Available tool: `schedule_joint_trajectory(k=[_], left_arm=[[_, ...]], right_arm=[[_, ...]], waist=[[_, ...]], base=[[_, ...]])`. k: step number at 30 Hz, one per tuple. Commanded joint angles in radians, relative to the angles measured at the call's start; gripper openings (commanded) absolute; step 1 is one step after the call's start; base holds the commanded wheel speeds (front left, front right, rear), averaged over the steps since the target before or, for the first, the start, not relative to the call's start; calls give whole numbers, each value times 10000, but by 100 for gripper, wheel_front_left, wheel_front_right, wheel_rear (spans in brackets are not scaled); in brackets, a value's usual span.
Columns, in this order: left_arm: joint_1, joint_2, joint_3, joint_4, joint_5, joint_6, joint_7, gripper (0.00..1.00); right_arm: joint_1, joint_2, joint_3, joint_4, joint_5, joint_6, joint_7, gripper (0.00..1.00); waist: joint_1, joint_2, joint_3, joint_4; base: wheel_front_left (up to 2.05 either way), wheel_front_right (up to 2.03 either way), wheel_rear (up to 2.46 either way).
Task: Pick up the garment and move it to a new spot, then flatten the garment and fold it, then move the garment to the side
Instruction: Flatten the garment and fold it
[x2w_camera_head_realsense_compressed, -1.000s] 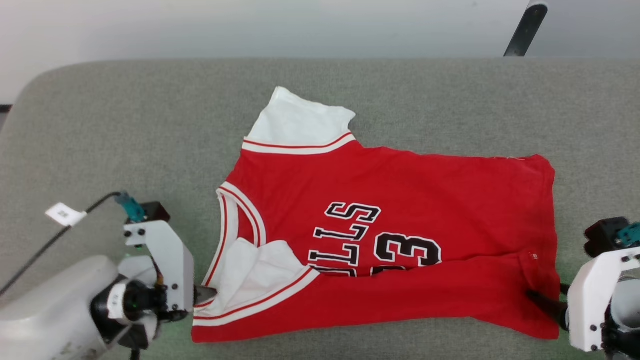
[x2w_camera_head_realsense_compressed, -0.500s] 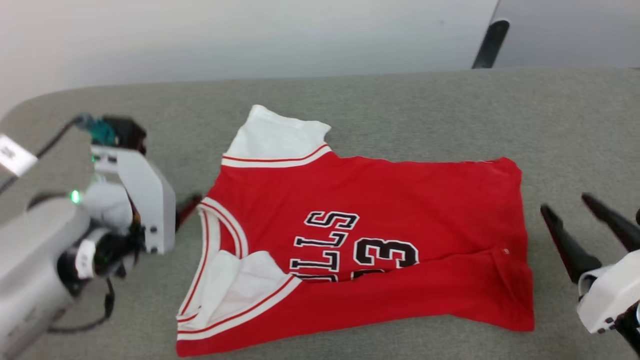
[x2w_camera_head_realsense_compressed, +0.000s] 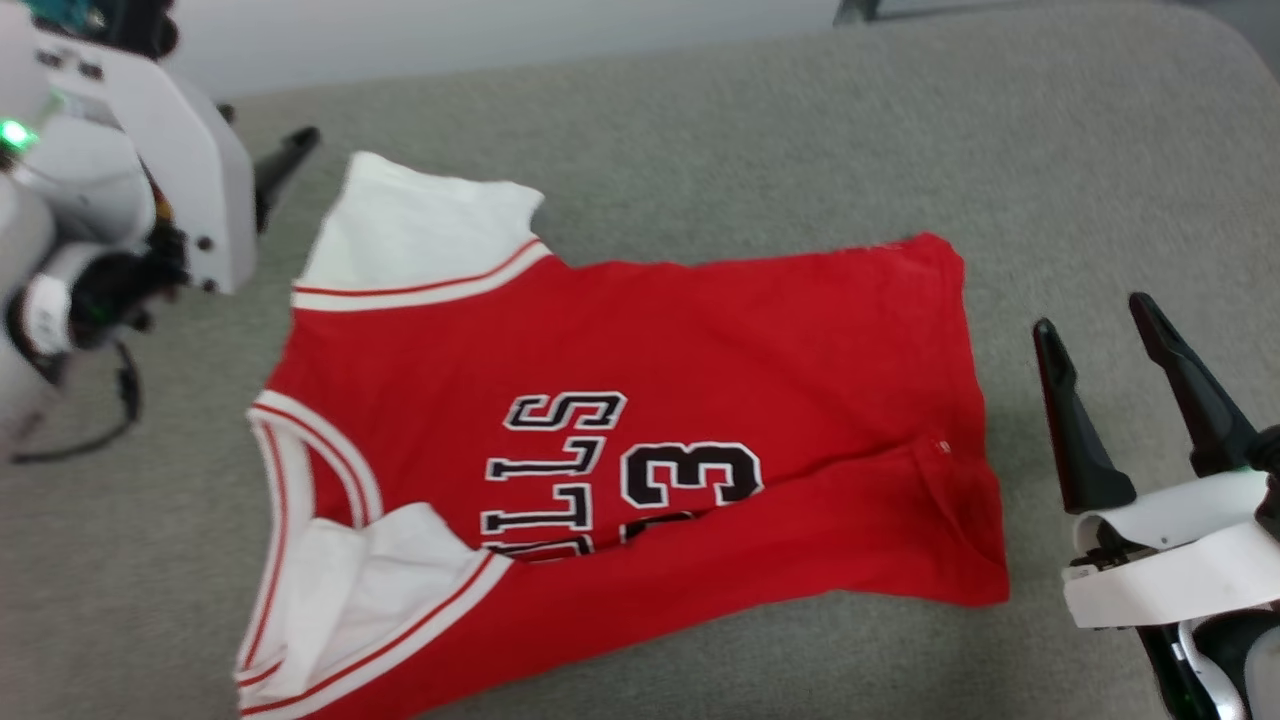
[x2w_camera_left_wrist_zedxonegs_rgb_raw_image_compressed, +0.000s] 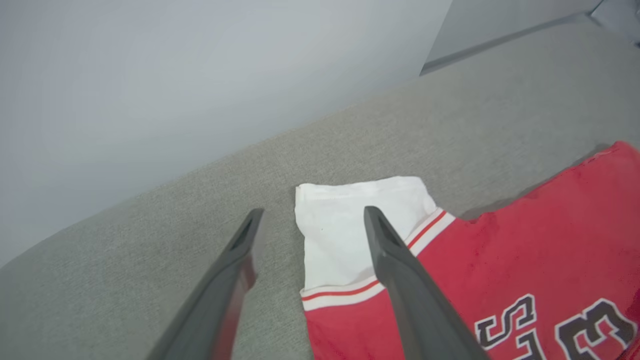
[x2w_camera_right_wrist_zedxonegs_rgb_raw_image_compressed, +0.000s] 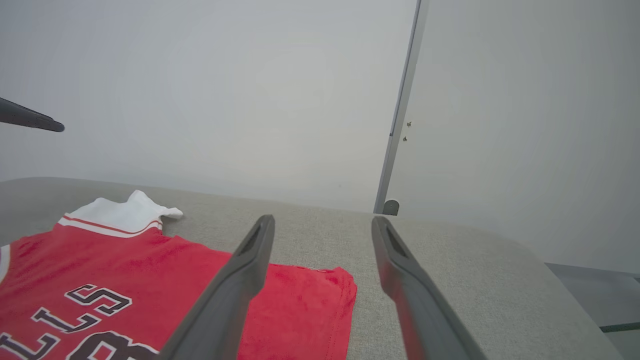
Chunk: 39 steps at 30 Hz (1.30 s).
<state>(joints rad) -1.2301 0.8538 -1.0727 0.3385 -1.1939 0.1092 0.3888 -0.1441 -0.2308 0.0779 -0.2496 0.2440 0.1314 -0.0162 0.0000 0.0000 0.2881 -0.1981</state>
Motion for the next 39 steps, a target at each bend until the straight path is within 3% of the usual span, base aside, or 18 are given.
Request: schedule_joint_trajectory(k=[1,5,13,18,29,31,32,33,39], left_arm=[[-320,67,-113,188,194,-216,265,100],[-1045,289,-526,884,626,-908,1301,100],[-2280,353,-867,2208,895,-1564,3058,100],[-2732,107,-997,2897,857,-1555,3943,100],[-2466,-791,-1362,3798,318,-708,5972,100],[-2301,-965,-1369,3808,61,-531,6443,74],[-2242,-1060,-1405,3743,1,-539,6589,44],[-2129,-1142,-1364,3751,-221,-390,6833,0],[-2376,-1183,-1299,3399,-131,-203,6752,0]], right_arm=[[-198,85,73,71,-61,-17,-122,100],[-407,303,113,250,24,-17,-399,100],[-805,455,404,497,168,-17,-763,100],[-997,525,474,656,214,-17,-855,100],[-1307,590,492,881,413,-17,-710,100],[-1343,582,479,903,437,-17,-669,100],[-1355,580,465,908,436,-17,-634,100],[-1344,600,441,941,460,-17,-579,100],[-1535,622,434,1036,568,-17,-356,100]], waist=[[0,0,1077,-958],[0,0,1680,-1327],[0,0,2646,-1755],[0,0,2962,-1851],[0,0,3103,-1852],[0,0,3096,-1852],[0,0,3093,-1845],[0,0,3086,-1842],[0,0,3036,-1826]], base=[[0,0,0],[0,0,0],[0,0,0],[0,0,0],[0,0,0],[0,0,0],[0,0,0],[0,0,0],[0,0,0]])
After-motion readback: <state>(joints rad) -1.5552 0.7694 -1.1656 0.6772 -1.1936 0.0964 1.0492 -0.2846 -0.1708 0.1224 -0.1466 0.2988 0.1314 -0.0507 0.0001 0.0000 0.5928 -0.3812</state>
